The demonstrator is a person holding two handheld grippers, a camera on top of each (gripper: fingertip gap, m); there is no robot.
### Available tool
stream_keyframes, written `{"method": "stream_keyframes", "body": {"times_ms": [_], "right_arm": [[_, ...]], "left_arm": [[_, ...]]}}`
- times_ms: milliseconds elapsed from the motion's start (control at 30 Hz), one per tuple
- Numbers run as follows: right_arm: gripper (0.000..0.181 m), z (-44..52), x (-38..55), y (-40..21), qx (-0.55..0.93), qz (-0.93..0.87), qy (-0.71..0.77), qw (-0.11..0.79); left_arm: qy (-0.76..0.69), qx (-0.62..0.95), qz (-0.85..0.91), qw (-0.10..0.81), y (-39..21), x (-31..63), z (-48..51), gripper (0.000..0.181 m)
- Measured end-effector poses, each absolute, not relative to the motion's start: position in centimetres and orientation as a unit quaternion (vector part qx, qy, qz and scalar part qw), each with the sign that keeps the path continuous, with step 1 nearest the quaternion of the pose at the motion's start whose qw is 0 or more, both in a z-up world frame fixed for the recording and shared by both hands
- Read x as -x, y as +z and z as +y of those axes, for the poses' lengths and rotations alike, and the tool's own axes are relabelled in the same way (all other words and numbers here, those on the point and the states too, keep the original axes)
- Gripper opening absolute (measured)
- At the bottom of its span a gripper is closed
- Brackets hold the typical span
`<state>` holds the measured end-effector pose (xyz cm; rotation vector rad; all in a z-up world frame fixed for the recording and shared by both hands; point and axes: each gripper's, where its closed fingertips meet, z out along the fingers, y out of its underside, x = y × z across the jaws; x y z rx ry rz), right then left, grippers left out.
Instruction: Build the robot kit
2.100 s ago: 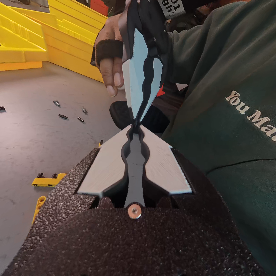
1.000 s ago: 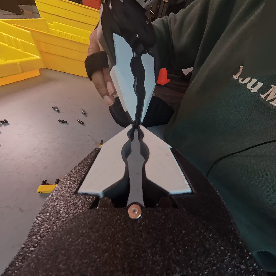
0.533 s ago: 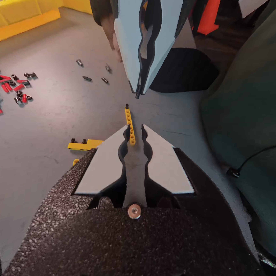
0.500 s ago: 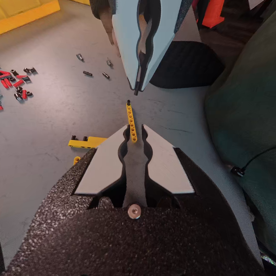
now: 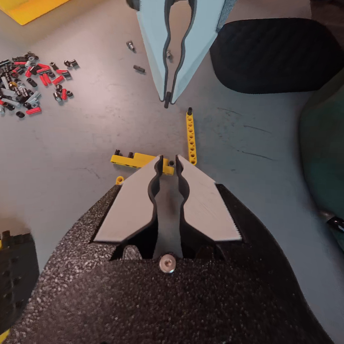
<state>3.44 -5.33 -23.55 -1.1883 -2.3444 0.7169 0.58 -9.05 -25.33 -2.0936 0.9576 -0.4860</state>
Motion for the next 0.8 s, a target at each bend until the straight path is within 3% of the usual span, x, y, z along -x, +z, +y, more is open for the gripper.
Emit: {"method": "stream_keyframes", "body": {"times_ms": [400,800], "right_arm": [[0.005,-4.0,-3.8,-23.7,0.457,-0.8,0.307,0.238],[0.005,-4.0,-4.6,-23.7,0.464,-0.776,0.345,0.251]], "left_arm": [[-0.199,0.844,0.332,0.37,-26.0,2.5,-8.5,0.005],[-0.227,0.817,0.35,0.399,-24.5,1.4,-8.7,0.014]]}}
